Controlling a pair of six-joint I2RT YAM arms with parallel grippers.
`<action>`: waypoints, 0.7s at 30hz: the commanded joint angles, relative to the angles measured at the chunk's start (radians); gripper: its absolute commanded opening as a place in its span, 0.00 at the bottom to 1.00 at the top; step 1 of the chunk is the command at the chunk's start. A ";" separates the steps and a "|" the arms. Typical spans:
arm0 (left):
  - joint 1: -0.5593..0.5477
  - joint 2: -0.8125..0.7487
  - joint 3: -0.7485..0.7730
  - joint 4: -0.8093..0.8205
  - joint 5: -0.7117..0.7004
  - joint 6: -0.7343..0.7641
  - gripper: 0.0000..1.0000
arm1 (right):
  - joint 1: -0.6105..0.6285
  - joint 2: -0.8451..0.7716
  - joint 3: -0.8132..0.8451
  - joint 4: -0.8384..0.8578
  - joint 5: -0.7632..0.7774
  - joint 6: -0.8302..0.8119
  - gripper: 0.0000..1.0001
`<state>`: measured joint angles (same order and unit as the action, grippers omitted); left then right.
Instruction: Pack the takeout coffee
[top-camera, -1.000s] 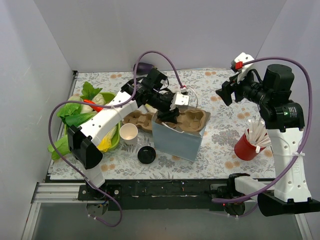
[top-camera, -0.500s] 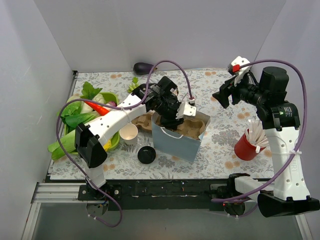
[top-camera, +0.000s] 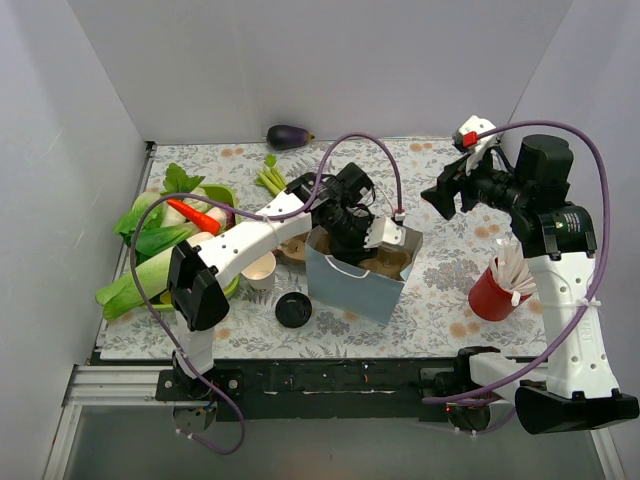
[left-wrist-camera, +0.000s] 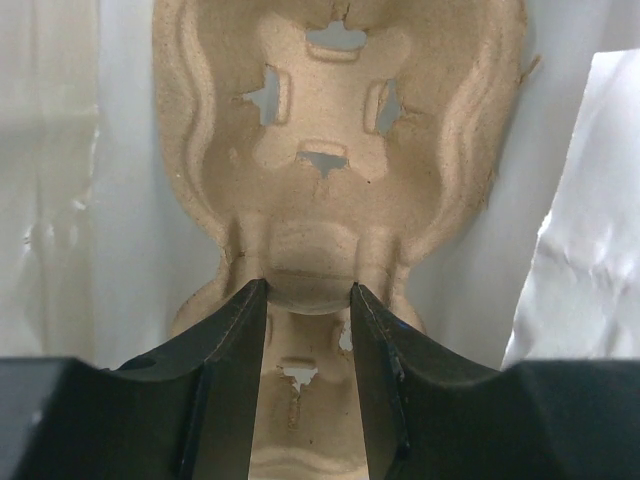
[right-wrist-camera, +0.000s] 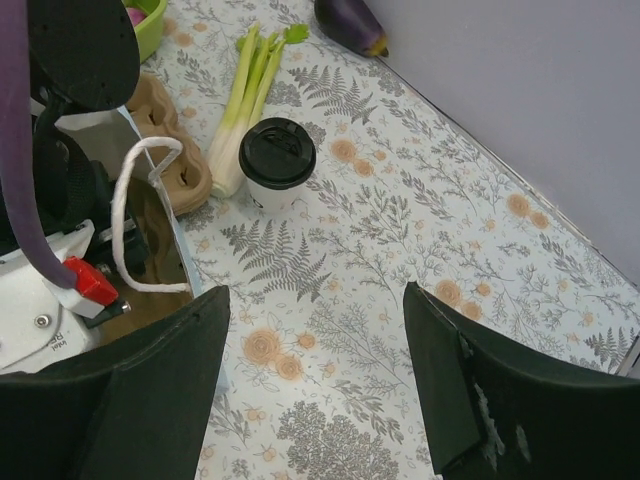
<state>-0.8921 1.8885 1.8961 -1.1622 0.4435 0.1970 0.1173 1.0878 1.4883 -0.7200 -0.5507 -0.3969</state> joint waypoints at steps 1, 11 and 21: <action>-0.019 -0.009 0.024 -0.037 -0.028 0.010 0.00 | -0.005 -0.006 -0.019 0.060 -0.037 0.016 0.77; -0.044 0.023 0.018 -0.108 -0.072 0.038 0.00 | -0.005 -0.020 -0.057 0.079 -0.060 0.032 0.77; -0.057 0.066 -0.025 -0.087 -0.098 0.047 0.00 | -0.005 -0.016 -0.072 0.094 -0.087 0.047 0.77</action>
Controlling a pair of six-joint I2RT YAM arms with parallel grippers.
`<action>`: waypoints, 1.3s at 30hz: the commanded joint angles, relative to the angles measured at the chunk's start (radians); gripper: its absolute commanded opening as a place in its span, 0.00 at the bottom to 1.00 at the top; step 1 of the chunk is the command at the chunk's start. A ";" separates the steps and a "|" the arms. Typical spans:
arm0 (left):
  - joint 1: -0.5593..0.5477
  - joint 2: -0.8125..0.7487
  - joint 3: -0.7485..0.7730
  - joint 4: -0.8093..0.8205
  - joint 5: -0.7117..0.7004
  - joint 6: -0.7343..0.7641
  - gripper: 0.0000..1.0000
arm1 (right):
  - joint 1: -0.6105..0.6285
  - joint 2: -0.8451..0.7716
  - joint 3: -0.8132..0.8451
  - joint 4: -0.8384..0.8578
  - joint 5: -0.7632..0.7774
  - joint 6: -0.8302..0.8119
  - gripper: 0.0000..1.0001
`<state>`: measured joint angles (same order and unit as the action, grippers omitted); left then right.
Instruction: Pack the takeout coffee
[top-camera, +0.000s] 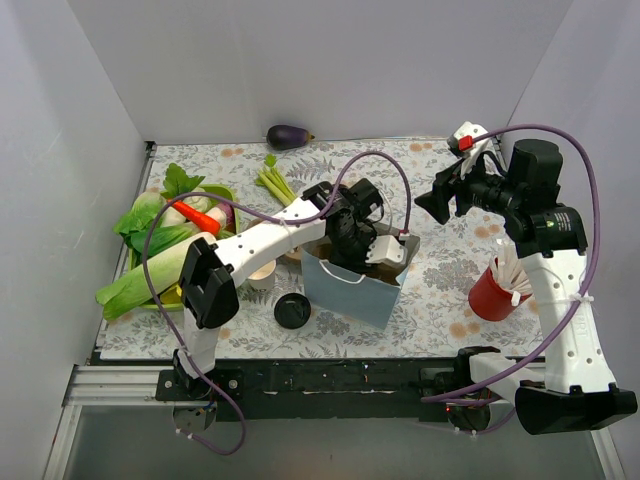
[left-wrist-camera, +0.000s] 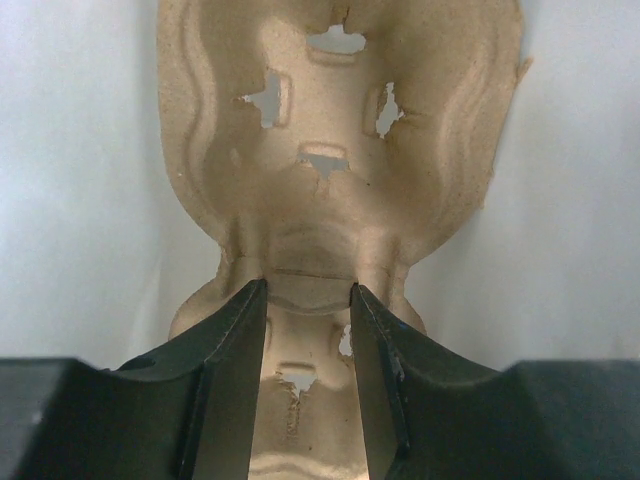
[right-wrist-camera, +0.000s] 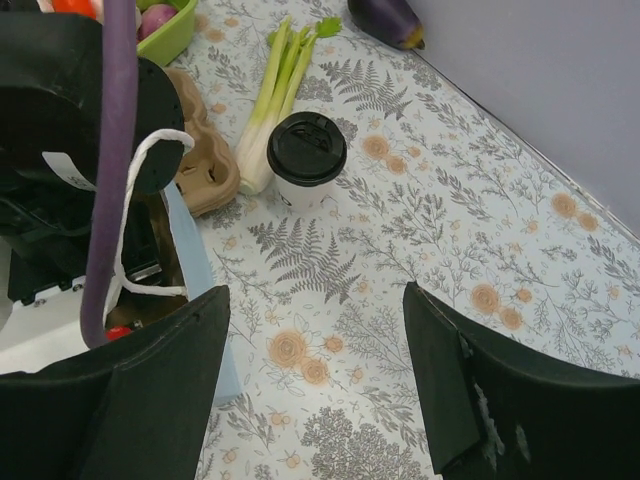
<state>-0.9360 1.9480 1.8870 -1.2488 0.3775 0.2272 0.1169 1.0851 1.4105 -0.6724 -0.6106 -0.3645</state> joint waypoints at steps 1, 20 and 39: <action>-0.015 0.011 -0.017 0.008 -0.037 0.017 0.00 | -0.005 -0.013 0.004 0.045 -0.029 0.013 0.77; -0.037 0.014 -0.146 0.156 -0.074 -0.065 0.03 | -0.005 -0.024 -0.035 0.048 -0.041 0.013 0.77; -0.034 -0.103 -0.144 0.247 -0.020 -0.187 0.64 | -0.005 0.009 0.010 -0.026 -0.057 -0.024 0.78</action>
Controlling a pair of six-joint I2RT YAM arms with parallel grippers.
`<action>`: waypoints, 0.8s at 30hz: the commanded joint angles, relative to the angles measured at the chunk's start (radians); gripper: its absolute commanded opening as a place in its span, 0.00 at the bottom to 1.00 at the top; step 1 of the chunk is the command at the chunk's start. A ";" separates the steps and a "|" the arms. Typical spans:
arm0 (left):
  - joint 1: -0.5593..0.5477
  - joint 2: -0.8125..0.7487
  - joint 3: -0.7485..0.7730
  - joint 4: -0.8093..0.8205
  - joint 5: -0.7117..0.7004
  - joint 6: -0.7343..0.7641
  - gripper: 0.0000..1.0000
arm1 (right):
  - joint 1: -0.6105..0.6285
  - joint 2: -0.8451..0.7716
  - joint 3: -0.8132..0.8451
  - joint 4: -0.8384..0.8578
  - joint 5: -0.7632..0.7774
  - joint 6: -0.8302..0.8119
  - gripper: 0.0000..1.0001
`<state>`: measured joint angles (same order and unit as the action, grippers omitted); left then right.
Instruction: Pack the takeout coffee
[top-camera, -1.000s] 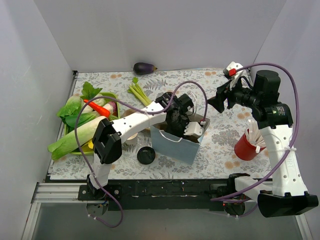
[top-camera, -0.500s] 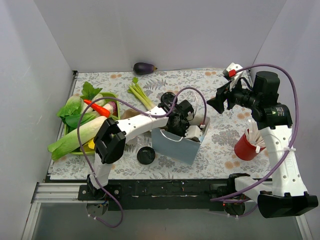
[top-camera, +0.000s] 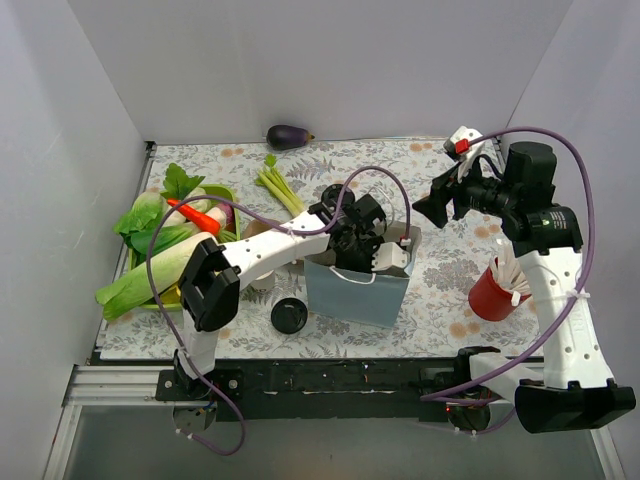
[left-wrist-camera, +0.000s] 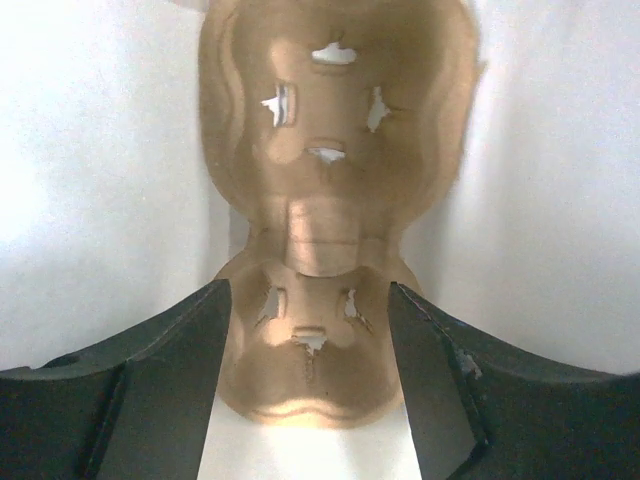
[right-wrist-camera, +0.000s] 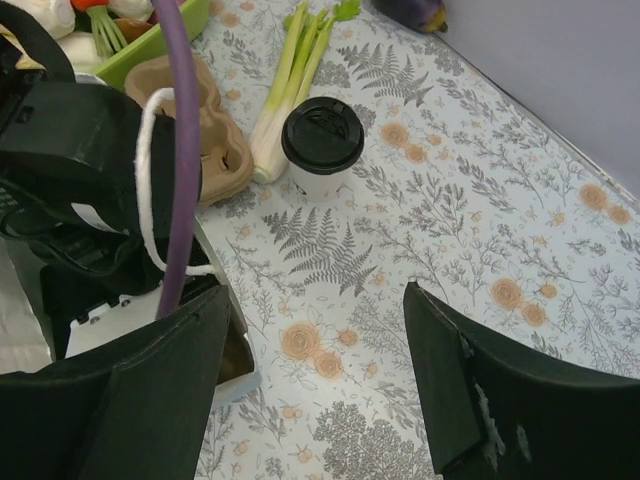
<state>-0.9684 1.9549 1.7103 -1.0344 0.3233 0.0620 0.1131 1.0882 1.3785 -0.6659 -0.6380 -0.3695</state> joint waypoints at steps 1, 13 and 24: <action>0.002 -0.114 0.031 0.037 0.036 -0.021 0.66 | -0.001 0.007 0.039 -0.038 -0.035 -0.023 0.78; 0.025 -0.197 0.049 0.111 0.115 -0.013 0.72 | -0.001 0.071 0.067 -0.139 -0.149 -0.017 0.77; 0.025 -0.200 -0.055 0.198 0.039 -0.083 0.78 | -0.003 0.090 0.022 -0.225 -0.074 -0.080 0.77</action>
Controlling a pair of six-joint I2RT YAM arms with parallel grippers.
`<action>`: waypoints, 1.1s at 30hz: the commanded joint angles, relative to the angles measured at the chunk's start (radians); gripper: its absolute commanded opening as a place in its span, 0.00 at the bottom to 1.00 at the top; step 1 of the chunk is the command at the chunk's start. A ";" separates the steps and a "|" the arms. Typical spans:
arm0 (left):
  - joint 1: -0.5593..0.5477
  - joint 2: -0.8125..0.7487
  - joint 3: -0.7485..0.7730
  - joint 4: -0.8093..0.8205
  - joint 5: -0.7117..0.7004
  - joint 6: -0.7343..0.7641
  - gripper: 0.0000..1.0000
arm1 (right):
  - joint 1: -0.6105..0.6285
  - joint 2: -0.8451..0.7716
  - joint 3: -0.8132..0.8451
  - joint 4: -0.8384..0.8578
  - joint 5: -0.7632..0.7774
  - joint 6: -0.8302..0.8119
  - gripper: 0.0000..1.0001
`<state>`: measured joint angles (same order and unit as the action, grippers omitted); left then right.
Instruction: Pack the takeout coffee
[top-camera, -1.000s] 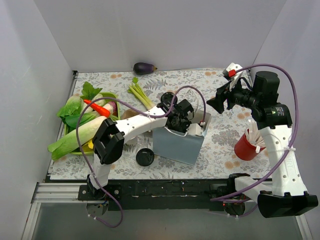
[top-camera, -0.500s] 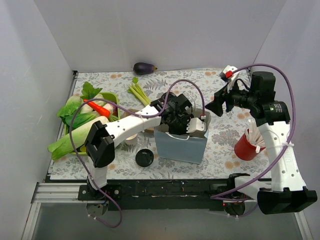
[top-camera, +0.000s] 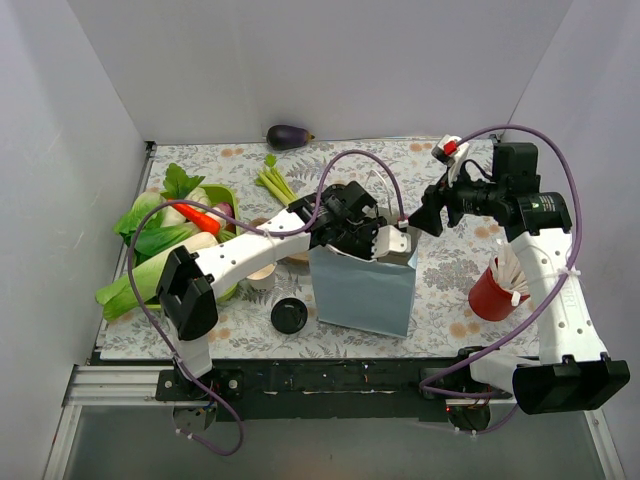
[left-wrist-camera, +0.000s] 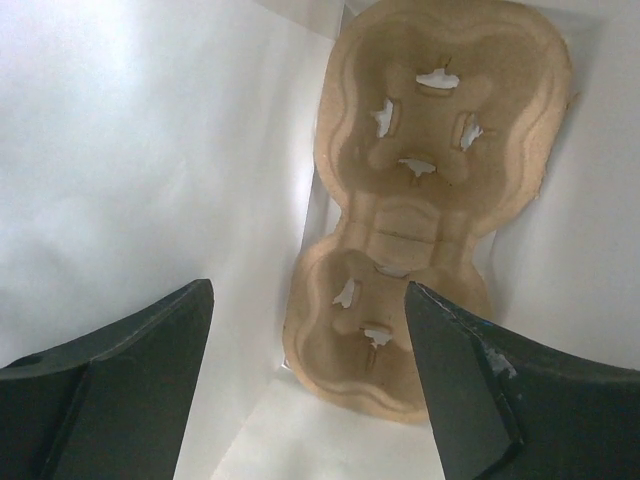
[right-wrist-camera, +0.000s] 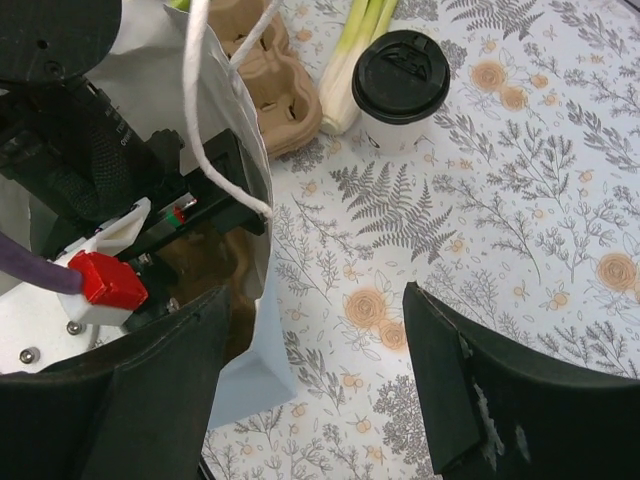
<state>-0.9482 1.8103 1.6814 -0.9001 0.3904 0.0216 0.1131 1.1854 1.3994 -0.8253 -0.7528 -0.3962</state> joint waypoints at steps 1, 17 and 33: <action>0.005 -0.057 -0.029 0.073 -0.033 -0.070 0.78 | -0.003 -0.006 -0.008 -0.080 0.055 -0.064 0.77; 0.071 -0.181 -0.164 0.486 0.132 -0.402 0.81 | -0.024 -0.007 0.047 -0.110 0.142 -0.085 0.77; 0.163 -0.221 0.333 0.245 0.131 -0.513 0.84 | -0.020 0.129 0.159 -0.141 -0.167 -0.130 0.77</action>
<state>-0.8173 1.6859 1.8954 -0.5488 0.5476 -0.5064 0.0895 1.2751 1.4837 -0.9466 -0.8131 -0.4988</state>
